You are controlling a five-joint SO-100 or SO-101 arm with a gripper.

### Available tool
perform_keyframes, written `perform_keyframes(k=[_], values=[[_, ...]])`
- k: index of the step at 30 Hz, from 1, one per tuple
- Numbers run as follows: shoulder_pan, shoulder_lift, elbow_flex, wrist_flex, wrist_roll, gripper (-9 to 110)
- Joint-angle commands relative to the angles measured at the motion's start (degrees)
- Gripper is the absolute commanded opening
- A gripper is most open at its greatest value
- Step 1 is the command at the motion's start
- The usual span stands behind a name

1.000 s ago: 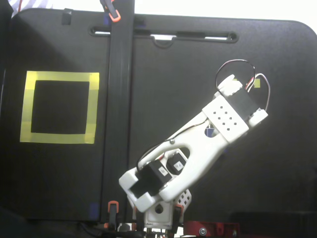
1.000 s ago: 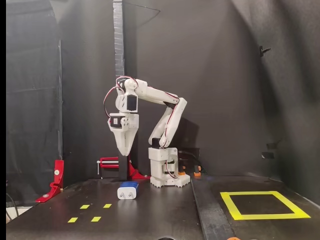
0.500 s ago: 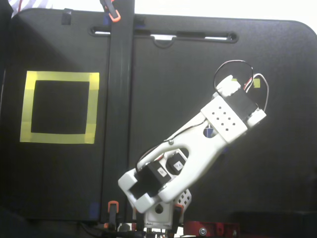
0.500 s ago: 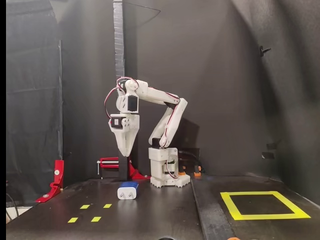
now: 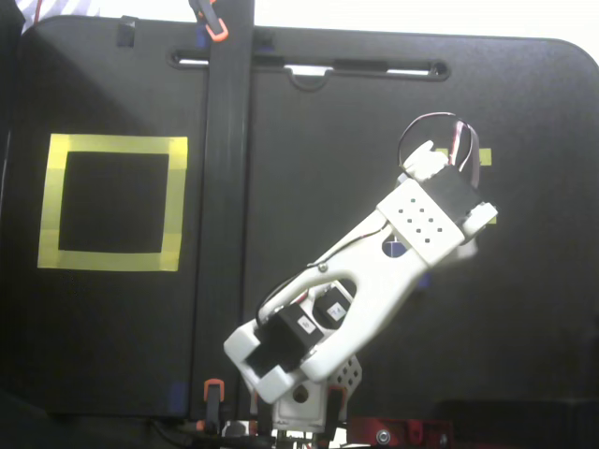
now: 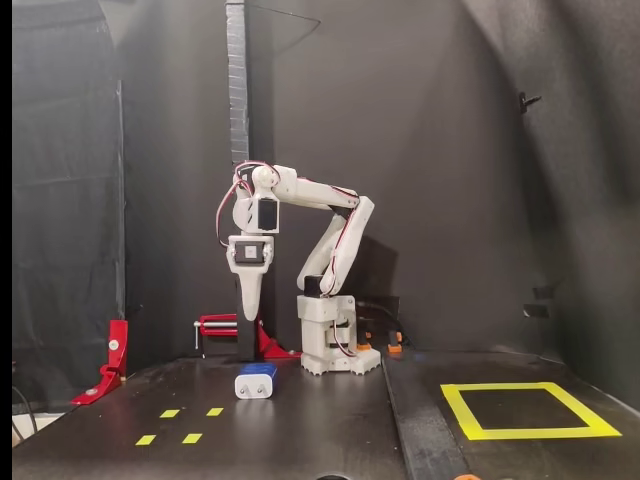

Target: Grasp the block and place it in the designated area.

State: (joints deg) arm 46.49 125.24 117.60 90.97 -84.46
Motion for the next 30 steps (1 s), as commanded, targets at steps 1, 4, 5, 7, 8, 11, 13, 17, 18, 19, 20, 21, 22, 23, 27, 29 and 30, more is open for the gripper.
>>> perform_keyframes(k=[1, 4, 5, 7, 8, 11, 13, 17, 18, 19, 20, 21, 22, 23, 27, 29, 30], values=[[-0.09, 1.23, 0.0, -0.09, -14.24, 0], [-0.18, 1.23, 0.09, 0.79, -28.65, 0], [-0.18, 1.23, 0.09, 0.79, -32.61, 0], [-0.26, 1.23, 0.09, 0.79, -40.34, 0], [-0.26, 1.23, 0.09, 0.7, -43.77, 0], [-0.44, 1.23, 0.09, 0.7, -54.23, 0], [-0.35, 1.23, 0.09, 0.97, -60.38, 0], [-0.53, 1.23, 0.09, 2.29, -61.44, 0], [-0.44, 1.14, 0.09, 2.55, -61.26, 0], [-0.53, 1.14, 0.09, 2.99, -61.26, 0], [-0.53, 1.14, 0.09, 3.25, -61.26, 0], [-0.53, 1.14, 0.09, 3.34, -61.08, 0], [-0.53, 1.14, 0.09, 3.43, -61.08, 0], [-0.44, 1.14, 0.09, 3.52, -61.08, 0], [-0.09, 1.23, 0.09, 3.52, -61.0, 1], [0.0, 1.23, 0.09, 3.25, -61.0, 1], [0.0, 1.23, 0.0, 2.99, -61.0, 1]])
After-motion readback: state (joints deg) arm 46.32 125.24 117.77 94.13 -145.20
